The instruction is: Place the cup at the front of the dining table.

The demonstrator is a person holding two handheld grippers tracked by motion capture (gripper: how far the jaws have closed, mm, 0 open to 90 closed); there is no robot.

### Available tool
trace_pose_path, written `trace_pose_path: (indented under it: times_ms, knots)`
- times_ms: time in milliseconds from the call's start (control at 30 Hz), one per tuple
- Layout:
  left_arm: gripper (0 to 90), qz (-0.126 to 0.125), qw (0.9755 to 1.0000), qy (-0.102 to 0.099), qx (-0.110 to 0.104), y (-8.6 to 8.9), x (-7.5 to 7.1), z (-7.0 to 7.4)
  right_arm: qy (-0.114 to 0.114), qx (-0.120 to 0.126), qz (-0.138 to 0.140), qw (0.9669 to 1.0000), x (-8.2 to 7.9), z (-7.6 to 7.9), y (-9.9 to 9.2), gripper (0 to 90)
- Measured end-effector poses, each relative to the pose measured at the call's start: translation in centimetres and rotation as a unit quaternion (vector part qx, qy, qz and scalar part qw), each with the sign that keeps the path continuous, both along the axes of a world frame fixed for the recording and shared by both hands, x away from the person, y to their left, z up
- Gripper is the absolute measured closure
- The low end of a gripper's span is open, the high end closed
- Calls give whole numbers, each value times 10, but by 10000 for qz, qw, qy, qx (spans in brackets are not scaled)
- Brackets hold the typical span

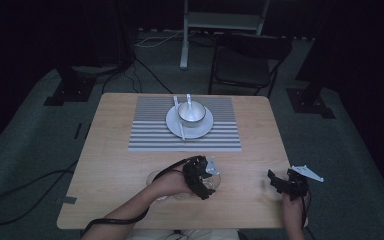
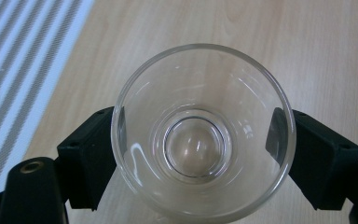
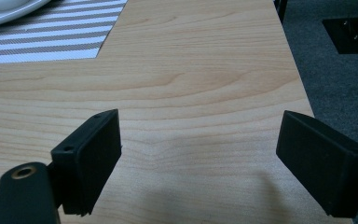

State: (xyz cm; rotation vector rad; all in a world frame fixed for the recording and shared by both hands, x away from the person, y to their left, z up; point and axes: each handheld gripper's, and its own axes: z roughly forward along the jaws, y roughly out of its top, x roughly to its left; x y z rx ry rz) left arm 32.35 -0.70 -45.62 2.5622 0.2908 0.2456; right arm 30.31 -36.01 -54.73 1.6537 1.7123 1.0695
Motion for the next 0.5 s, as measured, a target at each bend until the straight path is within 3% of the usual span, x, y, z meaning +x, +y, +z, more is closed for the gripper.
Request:
trace_pose_path:
  times_ms: [67,167,500]
  knots:
    - [184,86,9999,-17,-111,2,2,4,2,15,-3,10000,0,0,0,134]
    - [185,137,9997,-139,-118,5,6,10,4,18,0,10000,0,0,0,134]
    - [185,557,9978,-247,-267,23,26,27,25,14,-1,10000,0,0,0,135]
